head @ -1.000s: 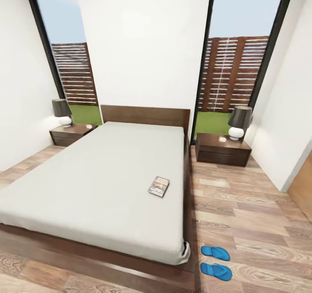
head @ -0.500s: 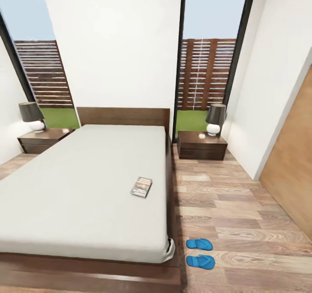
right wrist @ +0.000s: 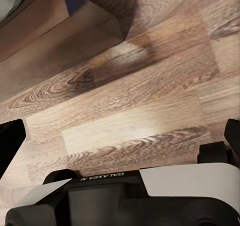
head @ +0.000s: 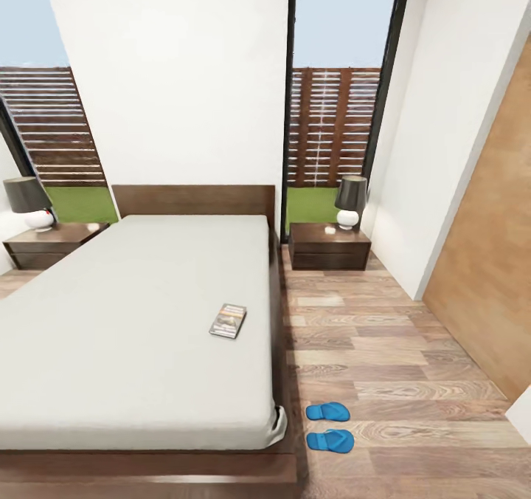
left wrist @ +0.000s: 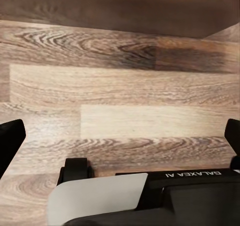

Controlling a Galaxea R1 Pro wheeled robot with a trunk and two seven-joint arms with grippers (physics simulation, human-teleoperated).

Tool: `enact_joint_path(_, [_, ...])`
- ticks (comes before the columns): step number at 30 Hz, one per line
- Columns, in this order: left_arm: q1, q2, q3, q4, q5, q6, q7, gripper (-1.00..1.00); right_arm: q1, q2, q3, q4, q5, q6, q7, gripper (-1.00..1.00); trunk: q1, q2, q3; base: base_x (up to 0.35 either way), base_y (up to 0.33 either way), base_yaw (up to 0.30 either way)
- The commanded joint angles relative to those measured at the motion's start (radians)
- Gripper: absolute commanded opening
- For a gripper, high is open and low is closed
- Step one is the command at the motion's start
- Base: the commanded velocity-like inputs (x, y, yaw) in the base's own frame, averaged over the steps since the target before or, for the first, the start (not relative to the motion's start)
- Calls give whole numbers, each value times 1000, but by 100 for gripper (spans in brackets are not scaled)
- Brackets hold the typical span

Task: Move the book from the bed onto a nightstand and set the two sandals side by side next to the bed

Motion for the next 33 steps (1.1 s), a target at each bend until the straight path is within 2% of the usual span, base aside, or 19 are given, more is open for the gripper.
enact_joint_path(1, [-1,0,7,1,3,-2,-6,100,-2,1,9,5,-6,-8,5,100,-4,7,2,0,0,-3])
enact_joint_path(33, [-1,0,7,1,3,-2,-6,100,-2,0,9,5,-6,-10,5,100,-127,231,102,0,0,0])
